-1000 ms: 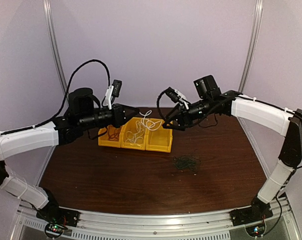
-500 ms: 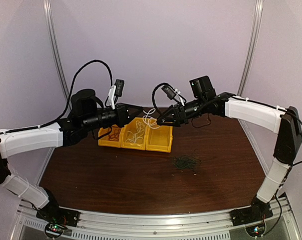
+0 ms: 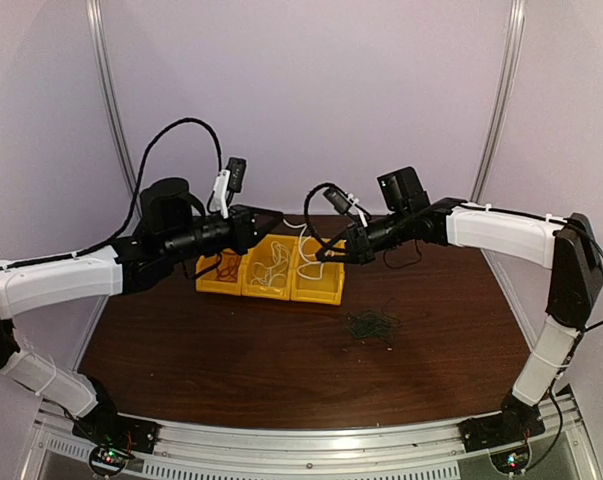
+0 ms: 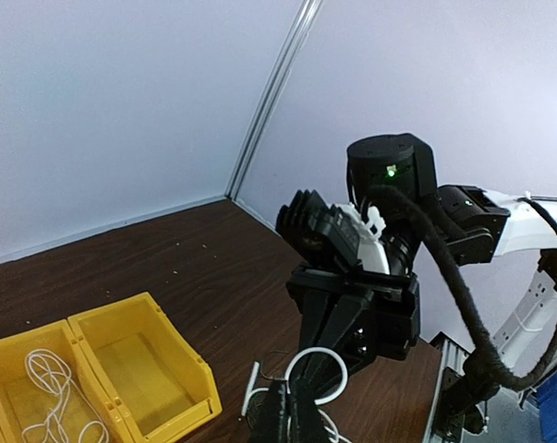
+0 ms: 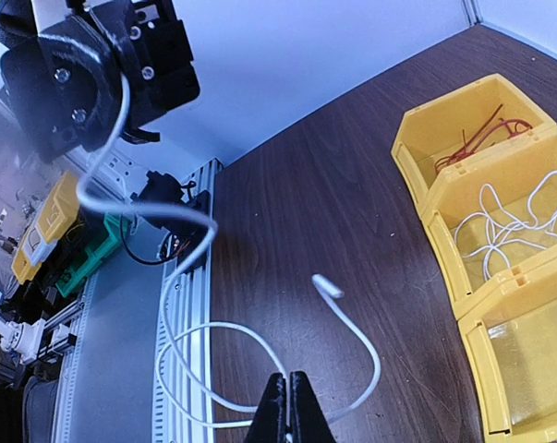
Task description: Untangle the cables
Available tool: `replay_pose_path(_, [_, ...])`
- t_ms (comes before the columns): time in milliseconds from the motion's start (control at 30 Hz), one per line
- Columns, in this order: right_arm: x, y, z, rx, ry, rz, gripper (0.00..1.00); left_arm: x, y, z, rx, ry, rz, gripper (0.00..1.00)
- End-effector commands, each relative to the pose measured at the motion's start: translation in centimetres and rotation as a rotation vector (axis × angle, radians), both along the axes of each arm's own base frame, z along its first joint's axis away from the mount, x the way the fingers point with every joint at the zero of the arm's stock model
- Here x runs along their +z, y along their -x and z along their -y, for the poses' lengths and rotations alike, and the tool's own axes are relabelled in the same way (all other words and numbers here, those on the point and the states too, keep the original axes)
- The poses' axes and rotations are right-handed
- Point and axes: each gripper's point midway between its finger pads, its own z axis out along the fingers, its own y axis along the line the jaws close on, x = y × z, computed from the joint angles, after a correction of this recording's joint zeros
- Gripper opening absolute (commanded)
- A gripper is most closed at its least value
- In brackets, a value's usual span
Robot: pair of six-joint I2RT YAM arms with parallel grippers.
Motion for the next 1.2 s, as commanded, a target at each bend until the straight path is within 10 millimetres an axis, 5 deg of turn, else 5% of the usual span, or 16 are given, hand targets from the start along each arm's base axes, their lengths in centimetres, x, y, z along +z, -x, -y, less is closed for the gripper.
replay_pose_path(0, [-0.2,-0.8,1.5,-0.057,0.03,0.05,0.0,4.0,-0.4,-2.8,0.136,-0.006,0.133,0.0])
replay_pose_path(233, [-2.5,-4.3,5.8,-0.208,0.078,0.041,0.0,7.6,-1.0,-7.9,0.315,-0.103,0.218,0.0])
replay_pose_path(633, [-3.4,-7.0,8.5,-0.352,0.138,0.106,0.0,8.1,-1.6,-13.9,0.567,-0.165,0.212,0.0])
replay_pose_path(733, [-1.7,-5.7,7.7,-0.243,0.052,0.088,0.06,7.8,-1.8,-13.0,0.526,-0.173,0.213,0.0])
replay_pose_path(900, [1.8,-4.0,6.6,-0.109,-0.052,0.073,0.23,4.4,-3.1,-8.0,0.339,-0.218,0.171,0.0])
replay_pose_path(1167, [2.6,-2.7,7.8,-0.066,0.018,0.161,0.53,6.8,-5.0,-5.4,0.278,-0.218,0.231,0.0])
